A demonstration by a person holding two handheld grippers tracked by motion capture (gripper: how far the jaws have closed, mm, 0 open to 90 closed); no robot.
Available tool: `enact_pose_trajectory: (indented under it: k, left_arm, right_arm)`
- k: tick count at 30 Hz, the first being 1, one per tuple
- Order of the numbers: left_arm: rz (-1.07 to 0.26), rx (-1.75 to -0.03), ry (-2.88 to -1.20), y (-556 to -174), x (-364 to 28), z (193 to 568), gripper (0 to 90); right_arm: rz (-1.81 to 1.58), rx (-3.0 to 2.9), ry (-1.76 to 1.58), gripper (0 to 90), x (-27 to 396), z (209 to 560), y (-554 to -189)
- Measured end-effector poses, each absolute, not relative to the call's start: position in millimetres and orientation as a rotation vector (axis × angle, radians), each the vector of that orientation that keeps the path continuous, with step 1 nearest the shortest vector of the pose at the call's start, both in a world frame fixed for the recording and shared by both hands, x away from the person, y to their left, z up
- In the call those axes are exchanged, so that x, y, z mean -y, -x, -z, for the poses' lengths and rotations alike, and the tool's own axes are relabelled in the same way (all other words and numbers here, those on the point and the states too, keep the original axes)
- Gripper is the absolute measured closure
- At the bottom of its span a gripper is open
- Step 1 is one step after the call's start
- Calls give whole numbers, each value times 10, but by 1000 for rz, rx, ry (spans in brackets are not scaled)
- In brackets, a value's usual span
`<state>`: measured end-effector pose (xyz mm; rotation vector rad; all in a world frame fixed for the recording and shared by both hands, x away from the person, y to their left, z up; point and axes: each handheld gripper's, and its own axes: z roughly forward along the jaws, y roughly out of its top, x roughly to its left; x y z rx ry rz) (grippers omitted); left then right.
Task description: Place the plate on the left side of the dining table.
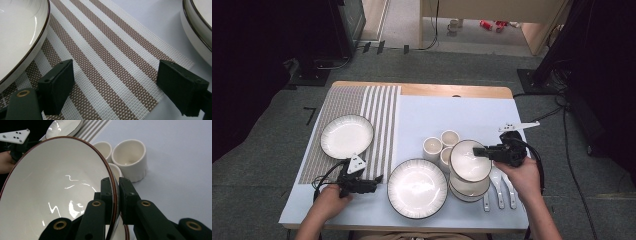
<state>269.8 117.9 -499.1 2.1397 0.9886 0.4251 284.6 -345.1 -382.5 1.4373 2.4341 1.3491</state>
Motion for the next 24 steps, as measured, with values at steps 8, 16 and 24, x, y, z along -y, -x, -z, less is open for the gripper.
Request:
enact_pose_trajectory:
  k: [8, 16, 24]
  left_arm:
    - [-426, -991, -2134, -2695, -1177, 4994, 148]
    - [-426, -989, -2138, -2698, -1181, 4992, 148]
    - [-425, -990, -2138, -2697, -1178, 4992, 148]
  right_arm:
    - [-1354, -2420, -1488, 830, 3425, 3803, -2901]
    - [-1344, -2367, -1535, 830, 3421, 3781, -2928]
    - [-1331, -2361, -1556, 829, 3408, 3751, -2990]
